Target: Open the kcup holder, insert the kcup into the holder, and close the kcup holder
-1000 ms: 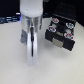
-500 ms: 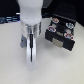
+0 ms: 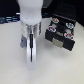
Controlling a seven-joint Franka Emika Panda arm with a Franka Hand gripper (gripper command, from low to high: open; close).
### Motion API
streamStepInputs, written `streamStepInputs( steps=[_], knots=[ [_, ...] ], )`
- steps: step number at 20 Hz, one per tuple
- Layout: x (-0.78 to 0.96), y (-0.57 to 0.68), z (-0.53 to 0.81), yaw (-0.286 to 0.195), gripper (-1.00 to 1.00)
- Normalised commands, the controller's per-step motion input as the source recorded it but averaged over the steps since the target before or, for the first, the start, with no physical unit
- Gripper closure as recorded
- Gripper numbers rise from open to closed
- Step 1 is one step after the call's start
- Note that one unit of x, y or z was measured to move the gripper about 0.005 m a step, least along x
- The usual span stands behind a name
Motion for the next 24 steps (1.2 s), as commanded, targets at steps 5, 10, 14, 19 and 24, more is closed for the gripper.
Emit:
streamStepInputs(
  steps=[5, 10, 14, 19, 24],
  knots=[
    [0.03, 0.13, 0.43, -0.036, 1.00],
    [0.01, 0.37, 0.90, -0.040, 1.00],
    [0.01, 0.43, 0.88, -0.006, 1.00],
    [0.00, 0.48, 0.77, 0.018, 1.00],
    [-0.06, 0.57, 0.51, 0.061, 1.00]
  ],
)
